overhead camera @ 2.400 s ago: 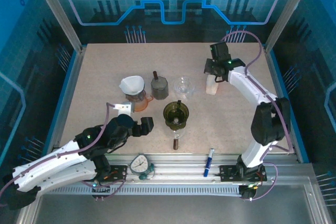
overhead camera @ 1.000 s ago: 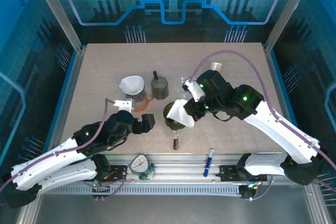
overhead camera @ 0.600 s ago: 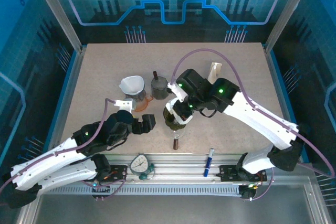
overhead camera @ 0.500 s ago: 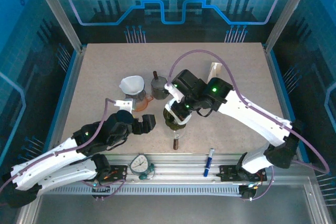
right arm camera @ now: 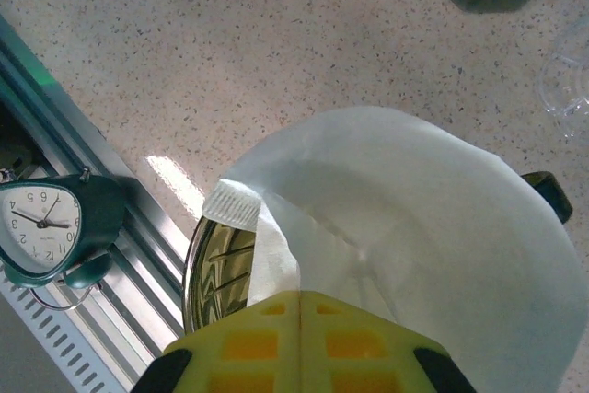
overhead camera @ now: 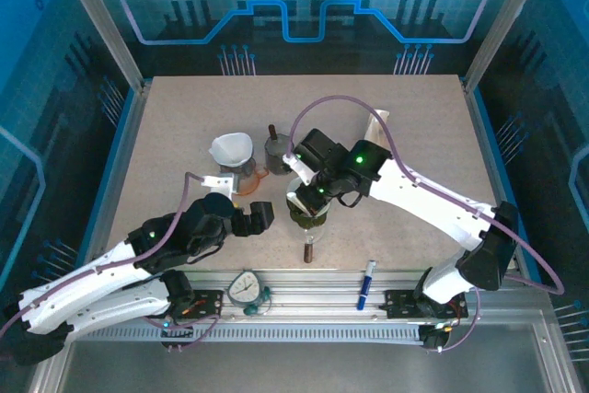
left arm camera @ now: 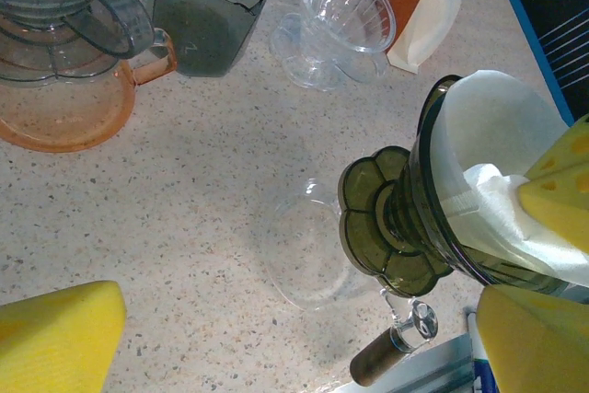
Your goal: Place the coffee filter in the dripper
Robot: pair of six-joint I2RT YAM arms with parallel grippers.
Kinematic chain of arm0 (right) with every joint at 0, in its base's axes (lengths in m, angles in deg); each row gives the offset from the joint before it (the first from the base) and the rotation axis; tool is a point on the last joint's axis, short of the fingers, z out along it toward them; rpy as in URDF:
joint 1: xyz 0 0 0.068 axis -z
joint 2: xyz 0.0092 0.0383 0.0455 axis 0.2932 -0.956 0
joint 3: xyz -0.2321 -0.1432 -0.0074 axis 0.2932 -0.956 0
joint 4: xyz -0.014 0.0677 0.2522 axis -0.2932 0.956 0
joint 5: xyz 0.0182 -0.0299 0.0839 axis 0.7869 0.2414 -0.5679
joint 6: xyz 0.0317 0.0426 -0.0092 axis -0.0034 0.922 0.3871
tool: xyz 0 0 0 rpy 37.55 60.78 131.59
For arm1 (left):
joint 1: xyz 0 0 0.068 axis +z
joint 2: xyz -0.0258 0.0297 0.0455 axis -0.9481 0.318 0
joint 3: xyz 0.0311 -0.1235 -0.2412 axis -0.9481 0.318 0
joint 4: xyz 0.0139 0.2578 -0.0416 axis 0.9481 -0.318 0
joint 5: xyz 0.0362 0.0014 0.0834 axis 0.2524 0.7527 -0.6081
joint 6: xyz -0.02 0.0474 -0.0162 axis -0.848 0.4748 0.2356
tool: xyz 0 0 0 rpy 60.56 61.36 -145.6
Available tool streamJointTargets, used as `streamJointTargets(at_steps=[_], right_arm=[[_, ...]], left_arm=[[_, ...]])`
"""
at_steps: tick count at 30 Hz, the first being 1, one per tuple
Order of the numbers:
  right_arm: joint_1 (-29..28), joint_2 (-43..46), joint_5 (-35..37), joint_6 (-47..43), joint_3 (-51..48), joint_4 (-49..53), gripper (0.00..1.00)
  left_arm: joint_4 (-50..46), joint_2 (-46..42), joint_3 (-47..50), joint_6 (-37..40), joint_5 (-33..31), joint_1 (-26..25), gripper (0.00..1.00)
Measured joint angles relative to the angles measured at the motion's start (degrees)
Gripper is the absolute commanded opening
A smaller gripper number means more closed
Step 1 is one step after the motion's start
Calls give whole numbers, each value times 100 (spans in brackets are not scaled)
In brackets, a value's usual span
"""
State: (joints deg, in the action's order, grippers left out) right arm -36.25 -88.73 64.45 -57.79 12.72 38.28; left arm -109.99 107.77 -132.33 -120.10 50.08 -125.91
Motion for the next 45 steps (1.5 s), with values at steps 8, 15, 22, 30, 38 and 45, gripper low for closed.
streamJointTargets(at_steps=[8, 15, 22, 30, 38, 45], right_arm=[[0, 15, -13, 63, -85, -140, 33], [0, 468, -9, 118, -236, -282, 60], [17, 1075, 184, 197, -557, -422, 69], [374, 1561, 533, 339, -1233, -638, 71], [636, 1967, 603, 415, -1716, -769, 72], [745, 2094, 518, 415, -1849, -892, 73]], left_arm=[[7, 0, 0, 0, 50, 0, 99], [28, 72, -81, 0, 146, 0, 99], [282, 485, -411, 50, 356, 2, 99], [398, 1753, -1484, 398, 662, 24, 99], [144, 2841, -2111, 636, 737, 24, 80], [-302, 2938, -2120, 739, 732, 39, 65]])
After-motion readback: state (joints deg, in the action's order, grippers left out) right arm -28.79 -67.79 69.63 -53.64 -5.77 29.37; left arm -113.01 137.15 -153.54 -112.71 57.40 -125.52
